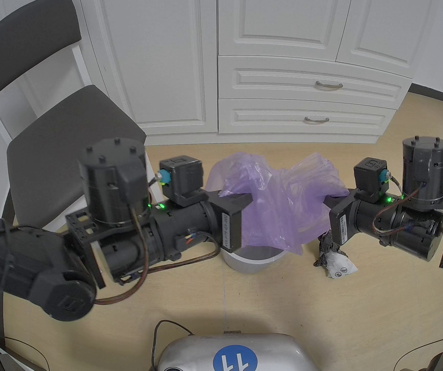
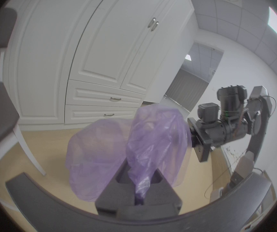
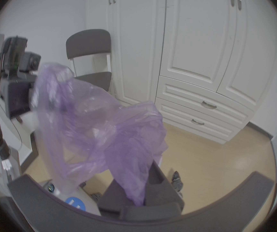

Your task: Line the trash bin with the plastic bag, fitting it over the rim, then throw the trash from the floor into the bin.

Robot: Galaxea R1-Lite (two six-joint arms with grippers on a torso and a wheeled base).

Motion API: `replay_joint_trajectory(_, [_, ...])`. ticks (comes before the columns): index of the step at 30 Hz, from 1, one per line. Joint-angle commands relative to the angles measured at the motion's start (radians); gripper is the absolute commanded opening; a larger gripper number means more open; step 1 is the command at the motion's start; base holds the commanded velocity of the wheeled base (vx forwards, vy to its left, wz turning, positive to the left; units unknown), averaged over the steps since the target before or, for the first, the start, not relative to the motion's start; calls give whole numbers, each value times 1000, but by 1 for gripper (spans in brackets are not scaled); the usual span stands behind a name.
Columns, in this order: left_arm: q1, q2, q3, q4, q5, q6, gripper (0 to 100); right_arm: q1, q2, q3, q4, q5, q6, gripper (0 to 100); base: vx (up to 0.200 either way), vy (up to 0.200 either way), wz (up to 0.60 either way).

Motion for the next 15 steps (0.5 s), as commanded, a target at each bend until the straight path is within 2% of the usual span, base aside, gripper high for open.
replay_joint_trajectory(1, [-2, 225, -12, -154, 41, -100, 0, 5, 58, 102, -137, 21, 106, 0, 0, 0, 0])
replay_joint_trajectory(2, [13, 275, -24, -217, 58, -124, 0, -7, 83, 116, -193, 36, 142, 0, 0, 0, 0])
replay_joint_trajectory(5, [33, 334, -45, -278, 67, -155, 0, -41, 112, 139, -259, 75, 192, 0, 0, 0, 0])
replay_joint_trajectory(6, [47, 363, -61, -306, 67, -186, 0, -67, 126, 157, -302, 124, 215, 0, 0, 0, 0])
replay_joint_trajectory(8, [61, 384, -73, -324, 69, -221, 0, -94, 150, 163, -336, 167, 220, 0, 0, 0, 0])
replay_joint_trajectory(11, [93, 427, -102, -370, 66, -294, 0, -133, 199, 151, -399, 193, 223, 0, 0, 0, 0])
replay_joint_trajectory(15, [124, 501, -154, -399, 67, -362, 0, -147, 298, 128, -479, 194, 250, 0, 0, 0, 0])
